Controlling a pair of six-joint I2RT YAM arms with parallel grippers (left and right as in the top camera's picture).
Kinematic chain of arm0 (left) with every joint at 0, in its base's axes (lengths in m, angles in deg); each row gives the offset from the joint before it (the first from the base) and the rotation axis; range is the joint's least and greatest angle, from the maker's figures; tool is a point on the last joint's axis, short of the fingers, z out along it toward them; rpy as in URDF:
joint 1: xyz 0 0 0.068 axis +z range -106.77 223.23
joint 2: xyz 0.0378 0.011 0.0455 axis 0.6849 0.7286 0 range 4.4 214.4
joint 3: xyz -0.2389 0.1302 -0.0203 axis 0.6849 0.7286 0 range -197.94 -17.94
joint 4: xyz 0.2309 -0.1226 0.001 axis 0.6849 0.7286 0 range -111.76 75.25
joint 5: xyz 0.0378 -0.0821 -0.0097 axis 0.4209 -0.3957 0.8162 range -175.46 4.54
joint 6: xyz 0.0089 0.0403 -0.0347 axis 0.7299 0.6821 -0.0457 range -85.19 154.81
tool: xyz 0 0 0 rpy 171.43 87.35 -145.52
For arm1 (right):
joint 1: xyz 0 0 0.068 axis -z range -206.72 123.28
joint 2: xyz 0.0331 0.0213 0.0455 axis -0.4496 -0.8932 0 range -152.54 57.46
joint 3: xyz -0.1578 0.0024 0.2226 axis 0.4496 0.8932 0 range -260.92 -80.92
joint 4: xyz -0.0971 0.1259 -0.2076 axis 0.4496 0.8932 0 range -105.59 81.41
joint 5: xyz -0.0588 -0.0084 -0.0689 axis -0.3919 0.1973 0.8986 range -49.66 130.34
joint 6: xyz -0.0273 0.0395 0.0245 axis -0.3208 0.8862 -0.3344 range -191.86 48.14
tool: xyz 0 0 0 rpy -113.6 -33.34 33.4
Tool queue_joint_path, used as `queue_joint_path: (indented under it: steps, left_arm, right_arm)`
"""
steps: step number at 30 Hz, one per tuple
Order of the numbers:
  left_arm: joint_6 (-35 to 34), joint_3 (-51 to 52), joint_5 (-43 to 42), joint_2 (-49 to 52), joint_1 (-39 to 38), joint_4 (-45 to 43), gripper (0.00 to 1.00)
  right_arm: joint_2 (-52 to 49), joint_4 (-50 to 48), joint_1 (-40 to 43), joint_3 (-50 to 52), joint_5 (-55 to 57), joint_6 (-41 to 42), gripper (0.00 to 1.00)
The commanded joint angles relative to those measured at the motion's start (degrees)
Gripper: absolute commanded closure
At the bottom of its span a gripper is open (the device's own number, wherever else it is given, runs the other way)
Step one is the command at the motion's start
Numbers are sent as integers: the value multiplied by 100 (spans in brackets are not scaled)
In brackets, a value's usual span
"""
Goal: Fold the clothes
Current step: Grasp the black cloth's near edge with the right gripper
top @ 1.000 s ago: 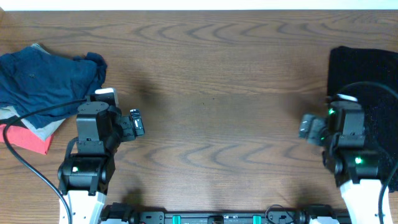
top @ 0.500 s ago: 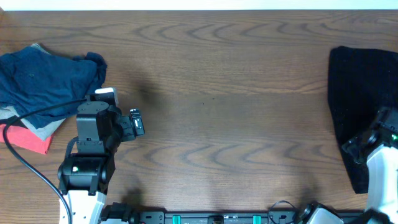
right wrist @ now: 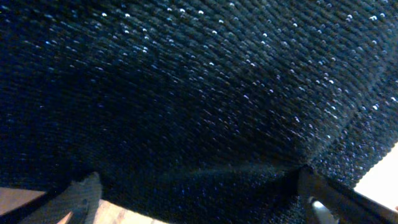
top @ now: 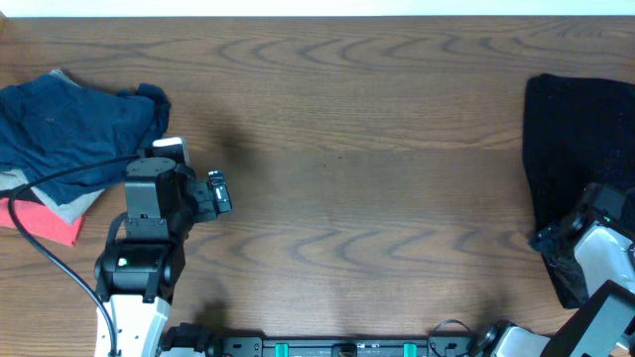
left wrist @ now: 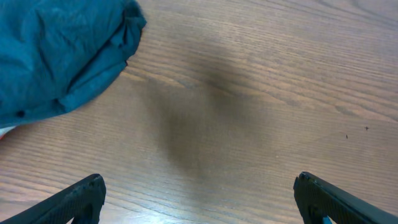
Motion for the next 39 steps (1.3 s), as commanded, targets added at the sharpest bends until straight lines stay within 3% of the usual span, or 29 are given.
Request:
queue_joint_path:
  steps: [1, 4, 6, 14, 22, 23, 26, 33, 36, 39]
  left_arm:
    - [-81, -114, 7, 68, -9, -33, 2]
    - [-83, -114, 7, 107, -9, -52, 2]
    - [-83, -114, 7, 131, -9, -55, 2]
    - [-79, -114, 9, 136, -9, -251, 2]
    - [-79, -114, 9, 181, -9, -710, 2]
    - [-79, -114, 9, 203, -9, -739, 2]
    - [-81, -114, 9, 280, -9, -752, 2]
    - [-96, -114, 7, 404, -9, -717, 2]
    - [-96, -114, 7, 415, -9, -717, 2]
    - [-96, -114, 7, 424, -9, -717, 2]
  right_arm:
    - [-142, -210, 26, 258, -146, -59, 21]
    - [-142, -369, 26, 306, -251, -127, 62]
    - [-142, -472, 26, 306, -455, -221, 99]
    - [-103, -1080, -398, 227, -3574, -1569, 99]
    - [63, -1893, -2516, -203, -5412, -1556, 99]
    - [63, -1980, -2791, -299, -5313, -1558, 98]
    - [66, -1860, -3206, -588, -4483, -1248, 76]
    - [457, -584, -2621, -986, -3661, -920, 65]
    - [723, 144, -2144, -986, -2911, -623, 56]
    - [780, 935, -1740, -981, -2282, -431, 55]
